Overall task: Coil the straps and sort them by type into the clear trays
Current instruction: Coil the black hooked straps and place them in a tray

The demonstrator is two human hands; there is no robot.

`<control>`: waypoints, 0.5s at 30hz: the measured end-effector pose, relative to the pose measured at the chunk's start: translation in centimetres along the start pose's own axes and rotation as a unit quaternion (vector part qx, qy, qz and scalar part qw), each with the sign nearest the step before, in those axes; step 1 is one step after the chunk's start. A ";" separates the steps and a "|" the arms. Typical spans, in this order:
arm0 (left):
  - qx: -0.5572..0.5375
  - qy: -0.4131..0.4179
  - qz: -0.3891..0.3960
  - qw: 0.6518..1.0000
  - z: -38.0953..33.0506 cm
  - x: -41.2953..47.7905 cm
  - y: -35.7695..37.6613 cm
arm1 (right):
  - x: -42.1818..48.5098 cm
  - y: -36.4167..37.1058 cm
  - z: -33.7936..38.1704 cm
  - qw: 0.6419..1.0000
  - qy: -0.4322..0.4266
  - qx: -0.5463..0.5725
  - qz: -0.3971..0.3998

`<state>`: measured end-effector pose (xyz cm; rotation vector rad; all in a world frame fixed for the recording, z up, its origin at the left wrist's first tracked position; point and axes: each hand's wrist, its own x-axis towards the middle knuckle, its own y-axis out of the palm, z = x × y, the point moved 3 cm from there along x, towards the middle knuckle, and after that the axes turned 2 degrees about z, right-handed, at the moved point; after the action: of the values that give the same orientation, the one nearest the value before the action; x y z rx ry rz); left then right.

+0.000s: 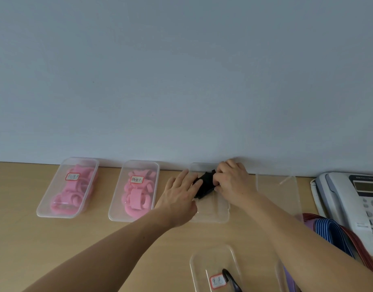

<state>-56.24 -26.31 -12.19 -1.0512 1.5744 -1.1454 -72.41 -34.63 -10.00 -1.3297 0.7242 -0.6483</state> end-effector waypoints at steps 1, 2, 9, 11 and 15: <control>0.001 -0.001 0.003 1.000 -0.1 0.0 0.0 | 0.0 0.1 0.1 1.000 0.003 -0.002 0.000; 0.000 -0.003 0.005 1.000 -0.1 0.0 0.0 | -0.1 0.1 0.2 1.000 0.004 -0.003 0.000; -0.024 -0.005 -0.023 0.999 0.1 -0.2 -0.1 | -0.3 0.2 0.4 1.000 0.014 0.024 -0.012; -0.026 -0.011 -0.024 0.999 0.1 -0.1 -0.1 | -0.4 0.3 0.5 0.999 0.016 0.032 -0.015; -0.029 -0.014 -0.031 0.999 -0.1 -0.3 -0.1 | -0.5 0.4 0.8 0.999 0.012 0.033 -0.016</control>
<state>-56.25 -26.04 -12.00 -1.1558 1.5710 -1.1280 -72.08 -33.64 -10.22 -1.2768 0.6955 -0.7090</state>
